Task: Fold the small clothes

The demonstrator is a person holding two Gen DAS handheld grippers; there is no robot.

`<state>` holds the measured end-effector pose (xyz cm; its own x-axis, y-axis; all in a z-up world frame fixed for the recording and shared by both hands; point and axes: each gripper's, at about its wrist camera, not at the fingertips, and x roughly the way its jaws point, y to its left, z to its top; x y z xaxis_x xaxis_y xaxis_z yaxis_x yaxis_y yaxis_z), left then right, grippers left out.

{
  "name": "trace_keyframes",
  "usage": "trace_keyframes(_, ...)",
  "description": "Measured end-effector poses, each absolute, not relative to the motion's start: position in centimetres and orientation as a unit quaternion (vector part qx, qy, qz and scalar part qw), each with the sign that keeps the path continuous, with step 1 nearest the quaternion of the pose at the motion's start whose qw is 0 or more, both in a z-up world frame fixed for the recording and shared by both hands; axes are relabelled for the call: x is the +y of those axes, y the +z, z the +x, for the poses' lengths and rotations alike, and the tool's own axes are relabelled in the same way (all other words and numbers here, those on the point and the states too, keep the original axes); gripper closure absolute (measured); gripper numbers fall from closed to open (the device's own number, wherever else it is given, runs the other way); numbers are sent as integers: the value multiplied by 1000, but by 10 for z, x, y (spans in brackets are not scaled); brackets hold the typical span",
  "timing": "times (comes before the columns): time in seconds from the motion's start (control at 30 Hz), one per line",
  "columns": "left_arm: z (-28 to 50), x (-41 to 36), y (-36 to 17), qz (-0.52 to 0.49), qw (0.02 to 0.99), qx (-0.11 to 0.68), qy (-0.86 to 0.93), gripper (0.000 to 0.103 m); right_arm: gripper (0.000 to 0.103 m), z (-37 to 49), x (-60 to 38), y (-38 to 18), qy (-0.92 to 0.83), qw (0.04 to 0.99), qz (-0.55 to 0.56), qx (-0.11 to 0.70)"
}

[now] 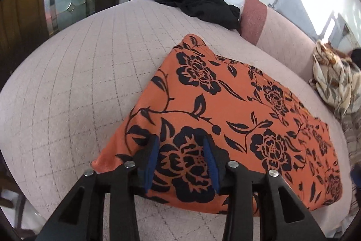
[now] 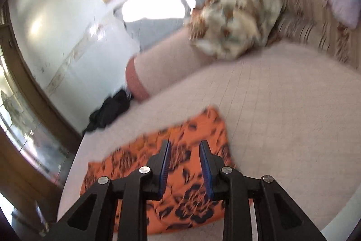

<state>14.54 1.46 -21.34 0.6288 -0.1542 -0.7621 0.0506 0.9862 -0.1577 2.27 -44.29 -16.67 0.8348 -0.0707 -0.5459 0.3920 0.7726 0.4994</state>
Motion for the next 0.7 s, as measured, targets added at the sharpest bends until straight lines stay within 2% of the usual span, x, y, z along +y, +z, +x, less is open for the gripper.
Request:
trace_keyframes(0.1, 144, 19, -212, -67, 901, 424, -62, 61, 76, 63, -445, -239, -135, 829, 340, 423)
trace_keyframes(0.17, 141, 29, -207, -90, 900, 421, -70, 61, 76, 62, -448, -243, -131, 823, 365, 415)
trace_keyframes(0.33, 121, 49, -192, -125, 906, 401, -60, 60, 75, 79, -420, -197, -95, 883, 291, 357)
trace_keyframes(0.4, 111, 58, -191, -161, 896, 409, -61, 50, 75, 99, -404, -194, -45, 884, 299, 356)
trace_keyframes(0.47, 97, 65, -195, -198, 881, 427, -51, 29, 75, 121, -387, -193, -7, 886, 300, 354)
trace_keyframes(0.53, 89, 68, -205, -230, 861, 451, -46, 27, 75, 143, -362, -200, 31, 887, 286, 360)
trace_keyframes(0.63, 101, 67, -223, -253, 837, 483, -38, 27, 74, 171, -327, -243, 71, 842, 271, 461)
trace_keyframes(0.7, 109, 69, -220, -265, 846, 462, -24, 27, 75, 169, -320, -248, 64, 857, 251, 446)
